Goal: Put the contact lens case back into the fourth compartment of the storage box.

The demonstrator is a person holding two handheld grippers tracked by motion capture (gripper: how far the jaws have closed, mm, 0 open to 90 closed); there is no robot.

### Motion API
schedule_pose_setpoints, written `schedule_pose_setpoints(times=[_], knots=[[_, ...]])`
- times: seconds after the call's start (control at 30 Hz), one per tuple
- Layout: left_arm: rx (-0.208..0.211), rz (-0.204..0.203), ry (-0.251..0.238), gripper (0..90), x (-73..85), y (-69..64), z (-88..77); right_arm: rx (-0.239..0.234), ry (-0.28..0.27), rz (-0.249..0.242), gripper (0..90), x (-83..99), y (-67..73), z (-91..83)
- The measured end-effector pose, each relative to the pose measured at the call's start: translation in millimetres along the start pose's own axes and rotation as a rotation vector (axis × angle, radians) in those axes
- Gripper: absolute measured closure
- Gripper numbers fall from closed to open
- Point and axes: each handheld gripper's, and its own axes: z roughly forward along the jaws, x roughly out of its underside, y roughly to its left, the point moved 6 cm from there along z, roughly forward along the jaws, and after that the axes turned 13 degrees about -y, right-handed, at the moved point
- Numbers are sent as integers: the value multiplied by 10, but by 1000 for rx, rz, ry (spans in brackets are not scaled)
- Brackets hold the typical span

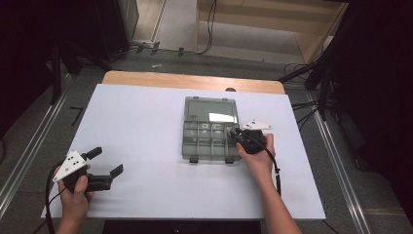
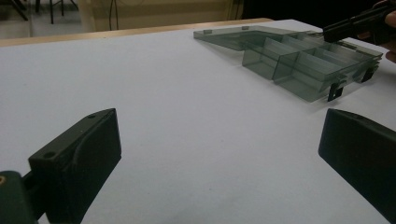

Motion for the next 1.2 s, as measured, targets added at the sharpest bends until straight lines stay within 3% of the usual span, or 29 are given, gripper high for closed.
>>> schedule_pose_setpoints(times=[0.13, 0.23, 0.33, 0.43, 0.5, 0.73, 1.0, 1.2], knots=[[1, 1, -1, 0, -1, 2, -1, -10, 5, 11, 690, -5, -9, -1], [1, -2, -5, 0, -3, 5, -1, -26, -25, 84, 622, -40, -55, -31], [1, -2, -4, 0, -1, 7, 2, -27, -94, 126, 752, -127, -114, -106], [-1, 1, -1, 0, 1, 1, 6, -37, -81, 117, 869, -132, -111, -97], [-1, 1, -1, 0, 1, 1, 4, -48, -58, 105, 876, -97, -93, -67], [0, 2, -1, 0, 0, -3, 5, -66, -54, 110, 879, -78, -51, -42], [2, 6, 0, 0, -2, -7, 6, -84, -62, 192, 881, -3, -103, -44], [10, 19, -1, 0, -35, -52, 46, -80, -50, 182, 879, 1, -135, -72]])
